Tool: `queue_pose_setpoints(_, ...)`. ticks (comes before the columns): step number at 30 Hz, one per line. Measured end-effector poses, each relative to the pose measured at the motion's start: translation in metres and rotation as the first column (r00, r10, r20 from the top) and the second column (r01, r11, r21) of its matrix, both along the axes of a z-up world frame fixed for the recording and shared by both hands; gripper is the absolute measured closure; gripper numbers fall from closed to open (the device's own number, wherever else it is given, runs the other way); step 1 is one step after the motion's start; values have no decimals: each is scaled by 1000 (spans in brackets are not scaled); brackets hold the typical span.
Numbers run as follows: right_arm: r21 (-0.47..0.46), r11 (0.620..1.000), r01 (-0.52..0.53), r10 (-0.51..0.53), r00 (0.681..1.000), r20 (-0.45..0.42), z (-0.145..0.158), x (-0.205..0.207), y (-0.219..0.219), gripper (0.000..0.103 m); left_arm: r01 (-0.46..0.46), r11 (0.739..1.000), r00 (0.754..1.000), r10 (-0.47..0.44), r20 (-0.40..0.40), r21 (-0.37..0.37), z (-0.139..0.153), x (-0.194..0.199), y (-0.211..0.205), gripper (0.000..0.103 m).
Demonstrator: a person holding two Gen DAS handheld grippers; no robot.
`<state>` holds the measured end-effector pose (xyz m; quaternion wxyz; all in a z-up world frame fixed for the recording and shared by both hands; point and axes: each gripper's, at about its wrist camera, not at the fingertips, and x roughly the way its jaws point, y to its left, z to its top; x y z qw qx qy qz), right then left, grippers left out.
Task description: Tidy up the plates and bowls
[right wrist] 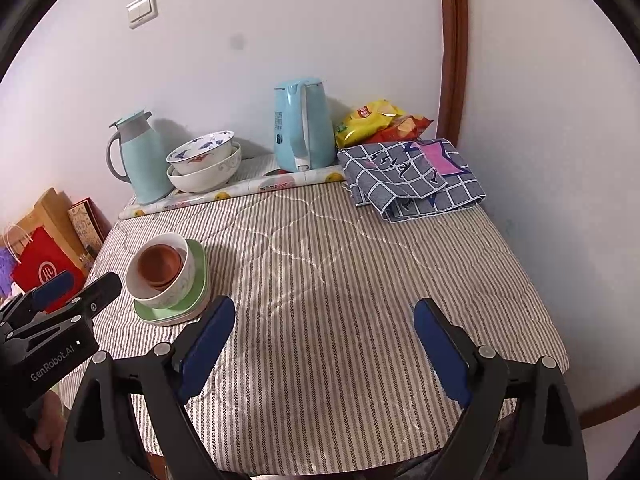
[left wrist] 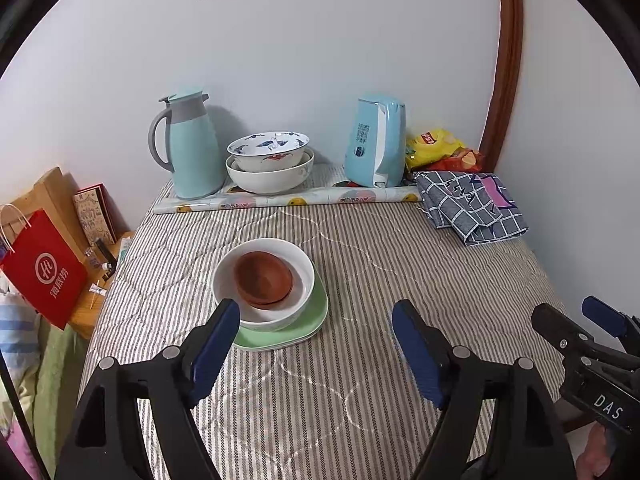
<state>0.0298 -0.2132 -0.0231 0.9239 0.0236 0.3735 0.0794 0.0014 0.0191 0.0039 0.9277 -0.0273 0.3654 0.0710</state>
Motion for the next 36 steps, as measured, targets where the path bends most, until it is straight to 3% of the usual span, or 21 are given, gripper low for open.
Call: queue_pose_setpoints(36,-9,1000,0,0,1000,12,4,-8,1,13,-3,1000,1000,3,2,-20,2,-4,3,25)
